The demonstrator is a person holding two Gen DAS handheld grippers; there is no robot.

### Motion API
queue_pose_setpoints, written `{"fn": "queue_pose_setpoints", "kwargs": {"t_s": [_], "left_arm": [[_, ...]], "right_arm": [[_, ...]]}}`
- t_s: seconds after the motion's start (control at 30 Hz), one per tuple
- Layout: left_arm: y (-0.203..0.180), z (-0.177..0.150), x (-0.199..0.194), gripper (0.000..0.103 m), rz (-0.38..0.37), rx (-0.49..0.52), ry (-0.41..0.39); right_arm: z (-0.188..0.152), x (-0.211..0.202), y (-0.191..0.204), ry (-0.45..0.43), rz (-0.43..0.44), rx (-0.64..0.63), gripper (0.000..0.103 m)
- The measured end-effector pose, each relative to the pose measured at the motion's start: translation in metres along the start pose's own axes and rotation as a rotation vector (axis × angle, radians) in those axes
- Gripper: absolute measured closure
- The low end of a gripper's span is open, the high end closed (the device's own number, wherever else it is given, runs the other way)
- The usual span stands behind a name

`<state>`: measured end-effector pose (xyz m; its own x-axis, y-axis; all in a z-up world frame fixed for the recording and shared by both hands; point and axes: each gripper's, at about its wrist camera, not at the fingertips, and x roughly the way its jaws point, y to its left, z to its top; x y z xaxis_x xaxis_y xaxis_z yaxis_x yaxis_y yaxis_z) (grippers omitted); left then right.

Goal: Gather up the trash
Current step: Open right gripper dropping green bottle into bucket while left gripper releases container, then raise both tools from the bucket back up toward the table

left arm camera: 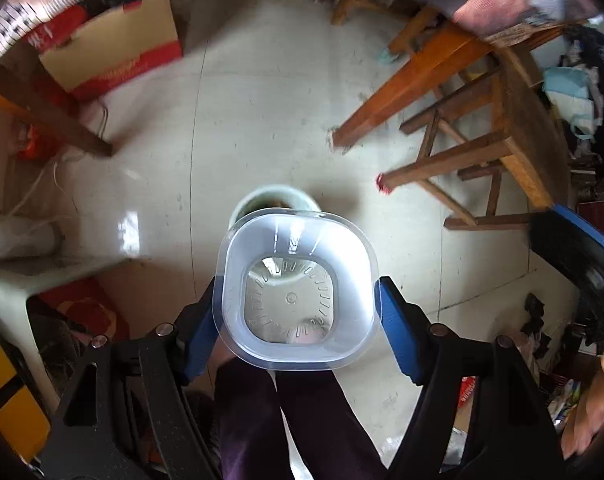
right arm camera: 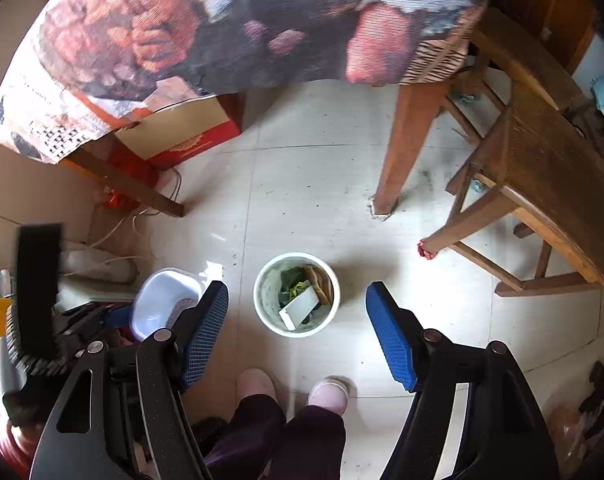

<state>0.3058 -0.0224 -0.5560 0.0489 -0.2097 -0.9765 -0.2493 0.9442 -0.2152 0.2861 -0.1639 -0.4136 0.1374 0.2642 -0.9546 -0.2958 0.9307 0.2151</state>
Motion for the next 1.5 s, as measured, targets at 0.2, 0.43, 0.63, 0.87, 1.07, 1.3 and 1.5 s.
{"fn": "queue_pose_setpoints", "kwargs": {"t_s": [0.2,0.43,0.63,0.87,1.07,1.3,1.5], "left_arm": [[-0.003,0.007,-0.008,0.030,-0.023,-0.028,-0.006],[-0.007,0.002,-0.051,0.030,0.031,0.017,-0.051],[-0.002,-0.007,-0.116,0.030,0.038,0.007,-0.116],[-0.006,-0.015,-0.221,0.030,0.042,0.021,-0.232],[-0.003,-0.022,-0.317,0.030,0.037,0.035,-0.388],[-0.001,-0.037,-0.425,0.030,0.095,0.113,-0.604],[0.005,-0.057,-0.490,0.030,0.094,0.151,-0.734]], "right_arm": [[-0.005,-0.010,0.001,-0.013,-0.004,0.016,0.035],[-0.005,-0.038,0.007,-0.033,0.006,0.038,0.035],[0.003,-0.087,0.027,-0.083,0.004,0.027,0.035],[0.016,-0.160,0.062,-0.168,0.014,0.007,0.035],[0.028,-0.230,0.101,-0.280,0.020,-0.036,0.035],[0.037,-0.304,0.137,-0.429,0.031,-0.048,0.035],[0.039,-0.351,0.163,-0.549,0.022,-0.050,0.034]]}}
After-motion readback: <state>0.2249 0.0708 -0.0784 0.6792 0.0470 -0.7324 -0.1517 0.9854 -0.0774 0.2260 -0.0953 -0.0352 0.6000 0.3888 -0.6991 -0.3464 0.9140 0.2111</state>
